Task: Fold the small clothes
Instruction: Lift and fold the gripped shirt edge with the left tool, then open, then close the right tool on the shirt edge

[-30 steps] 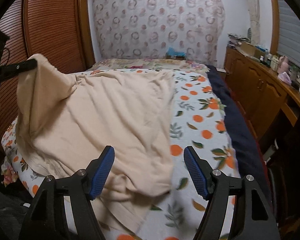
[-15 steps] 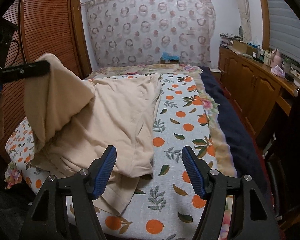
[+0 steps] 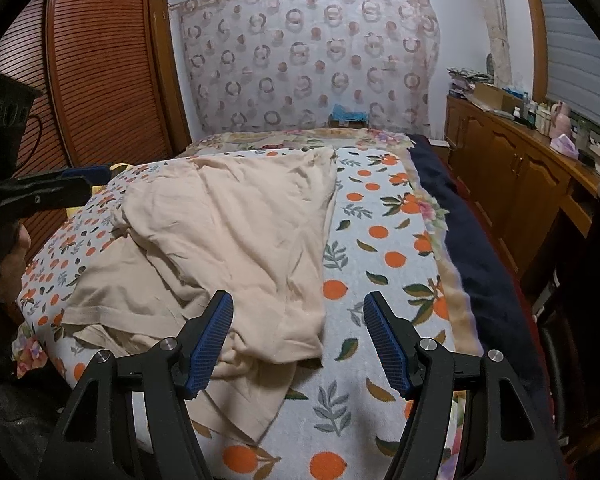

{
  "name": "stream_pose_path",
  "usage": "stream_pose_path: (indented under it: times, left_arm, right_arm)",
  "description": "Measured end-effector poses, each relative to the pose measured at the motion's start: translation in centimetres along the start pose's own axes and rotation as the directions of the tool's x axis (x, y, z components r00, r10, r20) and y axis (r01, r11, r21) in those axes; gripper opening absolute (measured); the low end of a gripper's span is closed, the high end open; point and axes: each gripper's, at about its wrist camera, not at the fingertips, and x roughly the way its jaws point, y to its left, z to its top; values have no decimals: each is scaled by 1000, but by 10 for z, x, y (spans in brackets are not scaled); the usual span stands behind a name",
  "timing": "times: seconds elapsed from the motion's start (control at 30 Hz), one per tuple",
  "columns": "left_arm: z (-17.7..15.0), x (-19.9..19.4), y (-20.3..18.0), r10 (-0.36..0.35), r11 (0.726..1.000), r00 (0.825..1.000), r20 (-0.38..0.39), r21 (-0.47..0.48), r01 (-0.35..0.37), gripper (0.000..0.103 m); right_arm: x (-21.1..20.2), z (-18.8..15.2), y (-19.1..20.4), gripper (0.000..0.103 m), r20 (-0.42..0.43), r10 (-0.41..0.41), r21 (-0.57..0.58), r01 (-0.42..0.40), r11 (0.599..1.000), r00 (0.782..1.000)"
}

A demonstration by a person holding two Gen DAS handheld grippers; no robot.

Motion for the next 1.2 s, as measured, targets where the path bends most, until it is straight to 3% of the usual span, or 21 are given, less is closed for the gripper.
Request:
stream_pose_path:
  times: [0.37, 0.47, 0.57, 0.73, 0.8, 0.87, 0.97, 1.13, 1.2]
  left_arm:
    - [-41, -24, 61, 162, 979, 987, 4, -129, -160, 79]
    - [-49, -28, 73, 192, 971, 981, -2, -146, -190, 79]
    - [-56, -29, 85, 221, 961, 975, -11, -168, -220, 79]
    - [-69, -29, 99, 243, 950, 970, -29, -193, -244, 79]
    - [-71, -29, 101, 247, 947, 969, -33, -202, -248, 79]
    - [-72, -28, 102, 247, 946, 968, -34, -207, -249, 79]
    - [-72, -28, 102, 248, 947, 968, -32, -201, -250, 79]
    - [-70, -31, 97, 268, 946, 963, -24, -185, -268, 79]
    - [-69, -34, 94, 274, 946, 962, -12, -176, -271, 79]
  right_arm:
    - [33, 14, 49, 70, -39, 88, -101, -92, 991, 995]
    - [53, 18, 58, 62, -69, 140, -104, -147, 984, 988]
    - [71, 22, 59, 48, -101, 146, -107, -157, 982, 984]
    - [92, 27, 54, 40, -158, 174, -89, -190, 978, 972]
    - [95, 29, 54, 19, -167, 187, -88, -203, 975, 968]
    - [98, 31, 57, 12, -175, 195, -102, -214, 971, 965]
    - [87, 32, 61, 10, -140, 214, -112, -230, 967, 967]
    - [44, 43, 52, 9, -12, 219, -101, -220, 970, 976]
    - [38, 43, 45, 9, -6, 228, -91, -228, 969, 974]
